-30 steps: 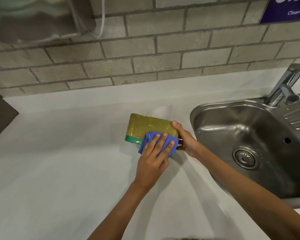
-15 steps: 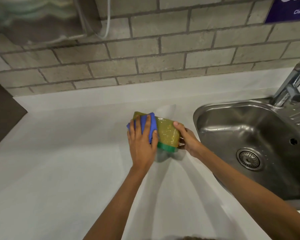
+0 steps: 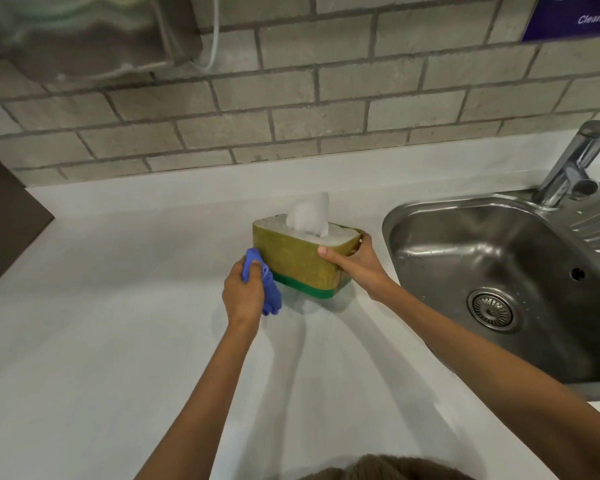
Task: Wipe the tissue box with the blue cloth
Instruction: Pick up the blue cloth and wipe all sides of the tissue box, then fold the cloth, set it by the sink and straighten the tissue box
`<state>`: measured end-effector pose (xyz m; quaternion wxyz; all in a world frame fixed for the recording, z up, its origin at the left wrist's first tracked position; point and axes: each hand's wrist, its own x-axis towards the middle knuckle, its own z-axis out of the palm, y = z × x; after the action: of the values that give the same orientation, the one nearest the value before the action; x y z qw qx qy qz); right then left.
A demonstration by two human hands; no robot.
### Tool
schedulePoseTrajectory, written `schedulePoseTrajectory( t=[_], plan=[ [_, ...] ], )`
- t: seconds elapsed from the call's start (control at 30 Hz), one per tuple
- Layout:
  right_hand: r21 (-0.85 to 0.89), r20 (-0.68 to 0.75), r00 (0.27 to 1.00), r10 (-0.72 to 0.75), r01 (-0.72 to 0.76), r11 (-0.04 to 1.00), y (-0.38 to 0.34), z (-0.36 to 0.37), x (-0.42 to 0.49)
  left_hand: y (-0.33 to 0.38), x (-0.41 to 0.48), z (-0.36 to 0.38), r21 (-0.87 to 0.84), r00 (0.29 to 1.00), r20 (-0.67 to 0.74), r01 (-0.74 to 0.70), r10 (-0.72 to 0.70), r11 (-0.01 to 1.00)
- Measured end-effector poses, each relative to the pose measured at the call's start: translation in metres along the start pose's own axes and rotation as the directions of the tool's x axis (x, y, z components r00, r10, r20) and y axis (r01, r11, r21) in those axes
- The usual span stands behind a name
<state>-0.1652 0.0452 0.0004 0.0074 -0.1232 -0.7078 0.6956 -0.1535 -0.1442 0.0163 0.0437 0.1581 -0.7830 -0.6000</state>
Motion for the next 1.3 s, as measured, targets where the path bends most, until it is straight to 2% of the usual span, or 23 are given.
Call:
schedulePoseTrajectory(
  t=[0.1, 0.17, 0.27, 0.47, 0.73, 0.83, 0.9, 0.97, 1.03, 1.1, 1.2, 1.3],
  plan=[
    [-0.022, 0.005, 0.999, -0.051, 0.051, 0.998, 0.003, 0.008, -0.007, -0.004, -0.023, 0.007, -0.196, 0.987, 0.088, 0.150, -0.135, 0.969],
    [-0.063, 0.028, 0.997, -0.070, 0.071, 0.995, 0.004, 0.012, -0.013, -0.005, -0.034, 0.014, -0.234, 0.977, 0.137, 0.192, -0.163, 0.953],
    [-0.074, 0.095, 0.993, -0.065, 0.072, 0.995, 0.006, 0.012, -0.022, -0.009, -0.039, 0.016, -0.235, 0.972, 0.132, 0.221, -0.194, 0.946],
    [-0.043, 0.183, 0.983, 0.031, -0.024, 0.999, 0.010, 0.003, -0.031, -0.016, -0.033, 0.005, -0.253, 0.957, 0.121, 0.288, -0.266, 0.924],
    [-0.063, 0.186, 0.982, 0.044, -0.033, 0.997, 0.029, -0.005, -0.038, -0.021, -0.028, -0.005, -0.219, 0.947, 0.145, 0.313, -0.286, 0.924],
    [-0.101, 0.197, 0.979, 0.044, -0.025, 0.995, 0.028, -0.009, -0.044, -0.021, -0.030, -0.012, -0.240, 0.929, 0.141, 0.368, -0.342, 0.898],
    [-0.128, 0.144, 0.989, 0.030, -0.012, 0.992, 0.024, -0.012, -0.050, -0.019, -0.036, -0.022, -0.301, 0.913, 0.106, 0.407, -0.394, 0.862],
    [-0.168, 0.014, 0.999, -0.040, 0.042, 0.985, 0.017, -0.016, -0.062, -0.019, -0.048, -0.033, -0.373, 0.905, 0.104, 0.420, -0.412, 0.827],
    [-0.225, -0.044, 0.987, -0.157, 0.143, 0.964, 0.009, -0.019, -0.079, -0.018, -0.062, -0.043, -0.444, 0.913, 0.181, 0.407, -0.365, 0.798],
    [-0.279, 0.028, 0.974, -0.225, 0.223, 0.934, 0.001, -0.017, -0.100, -0.015, -0.076, -0.049, -0.487, 0.910, 0.310, 0.401, -0.276, 0.775],
    [-0.387, 0.148, 0.949, -0.277, 0.313, 0.867, -0.009, -0.006, -0.132, -0.008, -0.091, -0.048, -0.464, 0.843, 0.508, 0.439, -0.175, 0.769],
    [-0.482, 0.186, 0.926, -0.329, 0.378, 0.791, -0.021, 0.008, -0.156, 0.000, -0.107, -0.044, -0.436, 0.763, 0.634, 0.490, -0.129, 0.755]
  ],
)
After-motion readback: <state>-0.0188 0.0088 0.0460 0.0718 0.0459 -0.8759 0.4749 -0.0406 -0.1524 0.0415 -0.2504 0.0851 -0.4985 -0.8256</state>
